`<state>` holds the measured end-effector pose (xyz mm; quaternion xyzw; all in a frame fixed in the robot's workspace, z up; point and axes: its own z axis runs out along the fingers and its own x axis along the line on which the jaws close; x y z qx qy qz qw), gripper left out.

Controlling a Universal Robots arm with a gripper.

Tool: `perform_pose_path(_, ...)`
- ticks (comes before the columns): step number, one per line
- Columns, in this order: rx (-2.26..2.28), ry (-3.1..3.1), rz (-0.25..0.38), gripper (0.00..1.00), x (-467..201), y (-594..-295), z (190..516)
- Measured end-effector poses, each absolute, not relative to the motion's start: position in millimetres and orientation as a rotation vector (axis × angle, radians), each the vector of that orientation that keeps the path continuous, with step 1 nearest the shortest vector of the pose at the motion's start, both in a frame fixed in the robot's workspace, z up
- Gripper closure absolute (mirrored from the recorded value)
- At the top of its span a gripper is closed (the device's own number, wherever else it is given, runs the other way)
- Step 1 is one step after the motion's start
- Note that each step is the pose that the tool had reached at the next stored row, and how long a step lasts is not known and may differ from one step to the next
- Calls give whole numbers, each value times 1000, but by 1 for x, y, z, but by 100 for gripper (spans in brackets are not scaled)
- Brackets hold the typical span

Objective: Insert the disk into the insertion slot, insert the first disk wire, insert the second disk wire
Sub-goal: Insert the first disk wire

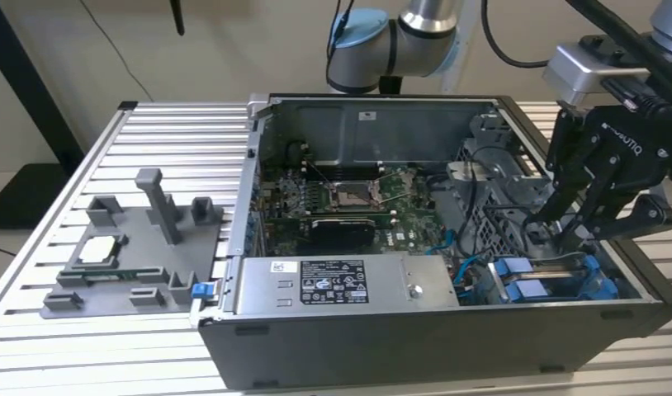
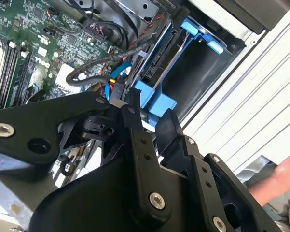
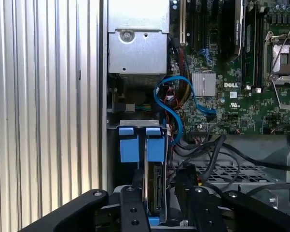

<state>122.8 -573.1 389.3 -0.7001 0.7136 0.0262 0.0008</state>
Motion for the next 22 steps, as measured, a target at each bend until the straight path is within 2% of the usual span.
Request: perform_pose_path(22, -2189, 2249, 82, 0, 122, -558, 396)
